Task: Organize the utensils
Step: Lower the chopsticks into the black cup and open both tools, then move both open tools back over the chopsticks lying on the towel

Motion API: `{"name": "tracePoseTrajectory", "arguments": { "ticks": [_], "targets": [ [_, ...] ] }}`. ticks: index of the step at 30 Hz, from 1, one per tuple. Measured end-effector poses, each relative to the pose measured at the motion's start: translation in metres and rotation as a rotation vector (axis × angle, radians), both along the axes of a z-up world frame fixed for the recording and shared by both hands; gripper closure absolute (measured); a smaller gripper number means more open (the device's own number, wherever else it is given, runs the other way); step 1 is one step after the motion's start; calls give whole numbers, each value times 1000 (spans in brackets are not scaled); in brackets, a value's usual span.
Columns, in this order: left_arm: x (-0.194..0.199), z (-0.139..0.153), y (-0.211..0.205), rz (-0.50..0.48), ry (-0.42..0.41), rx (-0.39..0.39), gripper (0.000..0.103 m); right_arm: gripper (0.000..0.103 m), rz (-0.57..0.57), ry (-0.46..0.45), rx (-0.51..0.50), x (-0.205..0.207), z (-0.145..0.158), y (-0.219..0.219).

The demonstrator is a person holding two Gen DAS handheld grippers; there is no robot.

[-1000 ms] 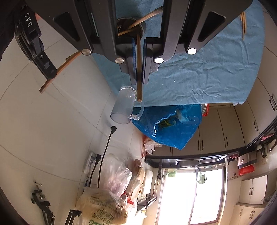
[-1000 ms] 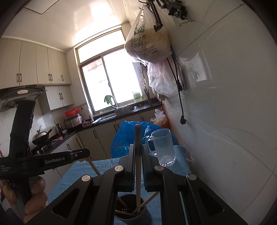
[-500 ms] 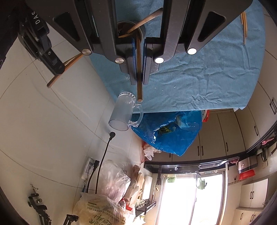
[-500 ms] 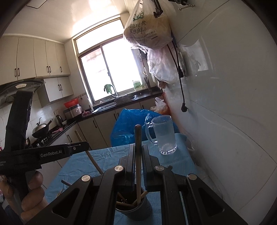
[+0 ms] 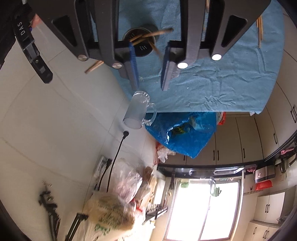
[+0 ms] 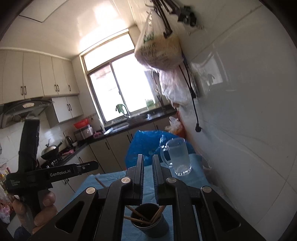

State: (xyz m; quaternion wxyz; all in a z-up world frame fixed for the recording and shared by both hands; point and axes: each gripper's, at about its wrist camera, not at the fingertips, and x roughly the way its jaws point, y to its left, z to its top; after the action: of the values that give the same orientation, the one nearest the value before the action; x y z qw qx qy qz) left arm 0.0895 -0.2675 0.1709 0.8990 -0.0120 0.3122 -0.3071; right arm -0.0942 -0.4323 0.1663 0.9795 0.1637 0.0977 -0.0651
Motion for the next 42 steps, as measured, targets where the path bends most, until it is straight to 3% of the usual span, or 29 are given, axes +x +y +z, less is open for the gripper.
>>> {"name": "tracePoseTrajectory", "arguments": {
  "ticks": [2,3,5,10,13,17,21,26,36,39,42],
  "targets": [
    [-12,10,14,15,-27,-21,63,79,9,-27,0,-14,5,6],
    [-19,15,23,23,-41,-33,62,70,24,-37,-2,-20,5,11],
    [-35,20,43,33,-63,-48,62,61,41,-51,-19,-32,2,24],
    [-74,9,102,99,-97,-33,44,61,126,22,-90,-43,-22,70],
    [-91,-19,148,191,-88,12,43,61,197,102,-101,-38,-46,98],
    [-96,-64,195,266,17,78,43,61,288,224,-104,-19,-80,133],
    [-110,-114,244,312,126,117,38,61,398,353,-15,0,-111,155],
    [-129,-164,288,345,222,134,37,61,446,470,-36,9,-140,184],
    [-121,-192,309,357,296,100,33,61,497,594,-34,25,-159,203],
    [-111,-199,308,356,321,105,33,74,519,624,-19,37,-161,203],
    [-106,-202,308,365,320,108,33,77,515,633,7,55,-155,202]
  ]
}}
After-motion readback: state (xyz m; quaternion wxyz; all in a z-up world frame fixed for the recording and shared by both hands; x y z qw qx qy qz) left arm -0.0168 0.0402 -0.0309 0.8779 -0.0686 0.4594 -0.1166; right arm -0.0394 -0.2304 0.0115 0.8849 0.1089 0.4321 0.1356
